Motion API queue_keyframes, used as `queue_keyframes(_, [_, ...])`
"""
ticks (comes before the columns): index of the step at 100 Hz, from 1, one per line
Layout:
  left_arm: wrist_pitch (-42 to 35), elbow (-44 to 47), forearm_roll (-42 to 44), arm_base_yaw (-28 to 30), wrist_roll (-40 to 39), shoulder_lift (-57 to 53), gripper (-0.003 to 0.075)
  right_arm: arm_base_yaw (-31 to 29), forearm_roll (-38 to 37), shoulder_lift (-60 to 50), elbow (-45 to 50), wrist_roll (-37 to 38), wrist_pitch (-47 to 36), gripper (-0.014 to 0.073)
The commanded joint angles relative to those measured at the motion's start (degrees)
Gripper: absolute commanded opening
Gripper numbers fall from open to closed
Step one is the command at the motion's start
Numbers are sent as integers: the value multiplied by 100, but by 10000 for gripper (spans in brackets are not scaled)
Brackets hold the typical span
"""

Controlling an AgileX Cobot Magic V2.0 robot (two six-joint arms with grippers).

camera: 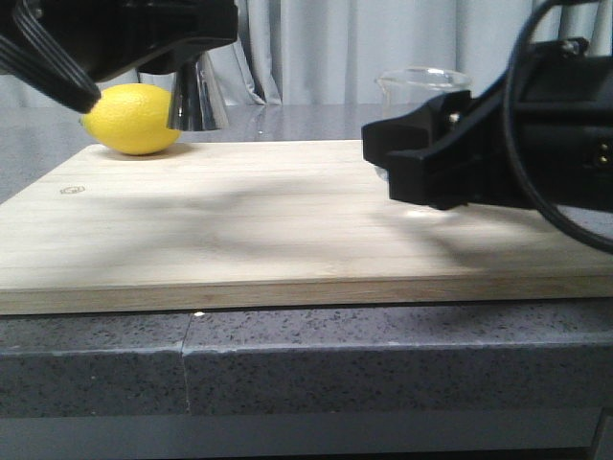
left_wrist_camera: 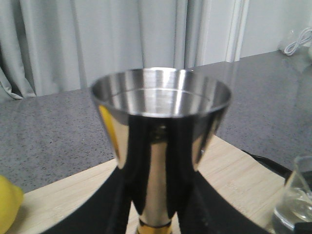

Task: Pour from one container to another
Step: 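Lift the beaker with the right gripper over the held jigger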

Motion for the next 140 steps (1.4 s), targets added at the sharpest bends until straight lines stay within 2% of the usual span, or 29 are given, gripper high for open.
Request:
queue_keyframes(1, [-433, -172, 73, -115, -62, -188, 166, -42, -83, -99, -299, -273, -348, 239])
queue_keyframes(15, [-443, -172, 129, -159, -62, -188, 166, -102, -73, -99, -627, -324, -137, 239])
queue_keyframes(39, [-422, -172, 129, -170, -98, -188, 166, -587, -118, -182, -1128, -333, 411, 239])
queue_keyframes(61, [-422, -172, 183, -235, -248, -188, 166, -717, -200, -404, -1688, -974, 1175, 239])
queue_keyframes(76, [-422, -172, 183, -313, -248, -188, 166, -717, -682, -444, -2173, -1043, 1772, 239])
queue_keyframes(114, [-262, -172, 183, -371, -248, -188, 166, -717, -1655, -453, -3184, -1058, 2597, 239])
queue_keyframes(140, [-203, -172, 183, -371, -248, -188, 167, -707, -2451, -456, -3551, -1058, 2866, 239])
